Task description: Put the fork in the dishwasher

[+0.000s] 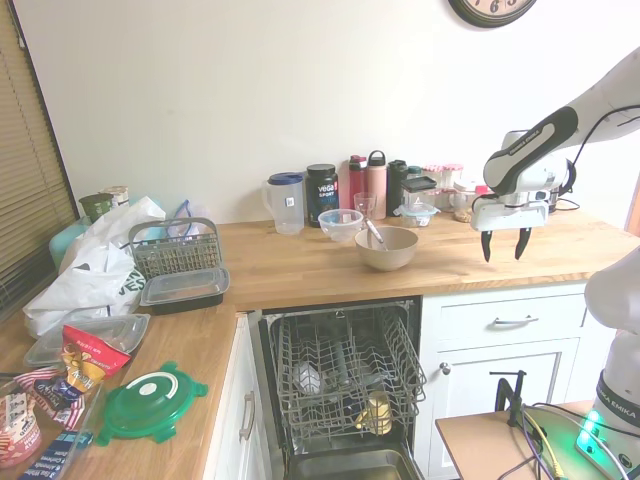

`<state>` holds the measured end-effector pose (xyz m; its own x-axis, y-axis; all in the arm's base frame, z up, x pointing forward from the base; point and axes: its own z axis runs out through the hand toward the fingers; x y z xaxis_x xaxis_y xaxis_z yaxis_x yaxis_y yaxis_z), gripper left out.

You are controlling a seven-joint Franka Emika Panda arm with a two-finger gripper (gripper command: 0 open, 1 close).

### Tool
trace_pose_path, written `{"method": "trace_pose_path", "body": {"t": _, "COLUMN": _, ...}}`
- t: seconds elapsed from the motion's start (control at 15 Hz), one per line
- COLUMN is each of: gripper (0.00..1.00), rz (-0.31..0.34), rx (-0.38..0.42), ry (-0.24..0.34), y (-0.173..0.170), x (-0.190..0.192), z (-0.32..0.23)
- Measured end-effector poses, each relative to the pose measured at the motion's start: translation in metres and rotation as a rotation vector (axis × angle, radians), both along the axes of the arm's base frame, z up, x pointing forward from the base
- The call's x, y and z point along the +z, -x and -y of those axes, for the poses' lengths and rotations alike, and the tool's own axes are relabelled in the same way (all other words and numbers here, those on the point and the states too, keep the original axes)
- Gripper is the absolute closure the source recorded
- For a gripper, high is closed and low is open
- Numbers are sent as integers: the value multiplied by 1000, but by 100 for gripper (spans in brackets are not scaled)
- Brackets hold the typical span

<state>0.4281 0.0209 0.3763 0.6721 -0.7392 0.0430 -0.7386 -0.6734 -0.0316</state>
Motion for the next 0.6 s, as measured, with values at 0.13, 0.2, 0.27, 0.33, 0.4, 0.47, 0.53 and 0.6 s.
{"method": "trace_pose_path", "body": {"t": 0.13, "gripper": 0, "rz": -5, "rx": 1, "ry": 0, "y": 0, "x": -1, "z": -1}}
{"method": "trace_pose_path", "body": {"t": 0.2, "gripper": 0, "rz": 2, "rx": 8, "ry": 0, "y": 0, "x": 0, "z": -3}}
{"method": "trace_pose_path", "body": {"t": 0.27, "gripper": 0, "rz": 14, "rx": 20, "ry": 2, "y": -1, "x": 2, "z": -10}}
{"method": "trace_pose_path", "body": {"t": 0.33, "gripper": 0, "rz": 27, "rx": 36, "ry": 7, "y": 0, "x": 5, "z": -22}}
{"method": "trace_pose_path", "body": {"t": 0.4, "gripper": 0, "rz": 47, "rx": 53, "ry": 14, "y": 3, "x": 13, "z": -40}}
{"method": "trace_pose_path", "body": {"t": 0.47, "gripper": 0, "rz": 77, "rx": 75, "ry": 24, "y": 8, "x": 27, "z": -61}}
{"method": "trace_pose_path", "body": {"t": 0.53, "gripper": 0, "rz": 109, "rx": 102, "ry": 36, "y": 16, "x": 45, "z": -86}}
{"method": "trace_pose_path", "body": {"t": 0.6, "gripper": 0, "rz": 150, "rx": 133, "ry": 52, "y": 28, "x": 70, "z": -112}}
